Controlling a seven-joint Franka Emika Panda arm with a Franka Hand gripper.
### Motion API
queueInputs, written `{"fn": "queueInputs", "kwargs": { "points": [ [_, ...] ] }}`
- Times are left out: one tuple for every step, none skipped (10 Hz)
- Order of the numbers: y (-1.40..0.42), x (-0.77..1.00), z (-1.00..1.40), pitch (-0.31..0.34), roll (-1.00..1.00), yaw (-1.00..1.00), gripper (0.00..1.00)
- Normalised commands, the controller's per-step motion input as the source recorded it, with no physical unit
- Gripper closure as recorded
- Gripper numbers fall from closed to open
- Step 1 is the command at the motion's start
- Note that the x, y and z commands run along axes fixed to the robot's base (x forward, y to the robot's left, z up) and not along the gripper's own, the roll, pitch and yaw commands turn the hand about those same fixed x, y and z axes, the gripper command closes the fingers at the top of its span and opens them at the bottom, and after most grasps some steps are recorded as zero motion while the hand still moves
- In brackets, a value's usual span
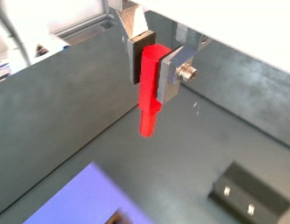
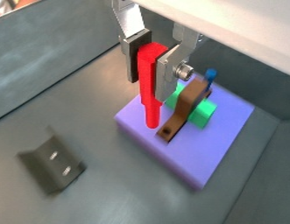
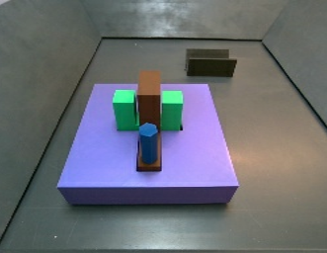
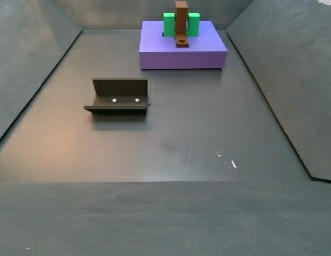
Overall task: Pick up the red object. Move up. Move to above the board. Insert the red object.
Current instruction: Move to above the board, then insert the red object.
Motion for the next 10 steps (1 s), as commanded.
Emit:
{"fn": "queueInputs", "kwargs": {
  "points": [
    [-1.4, 0.34, 0.15, 0.15, 0.01, 0.01, 1.0],
    [-1.4, 0.36, 0.16, 0.154, 0.02, 0.01, 1.0],
    [-0.98, 0.3, 0.12, 0.146, 0.01, 0.0, 1.0],
    [-0.37, 0.17, 0.06, 0.148, 0.05, 0.0, 1.0],
    [-0.17, 0.12, 0.04, 0.123, 0.04, 0.01, 1.0],
    [0.0, 0.0, -0.02, 0.0, 0.0, 0.0, 1.0],
    [0.35, 0.12, -0.31, 0.0, 0.02, 0.0, 1.0],
    [0.59, 0.3, -0.4, -0.04, 0.19, 0.06, 1.0],
    [0.59, 0.31, -0.39, -0.047, 0.29, 0.1, 1.0],
    [0.46, 0.28, -0.44, -0.034, 0.35, 0.16, 1.0]
  ]
}}
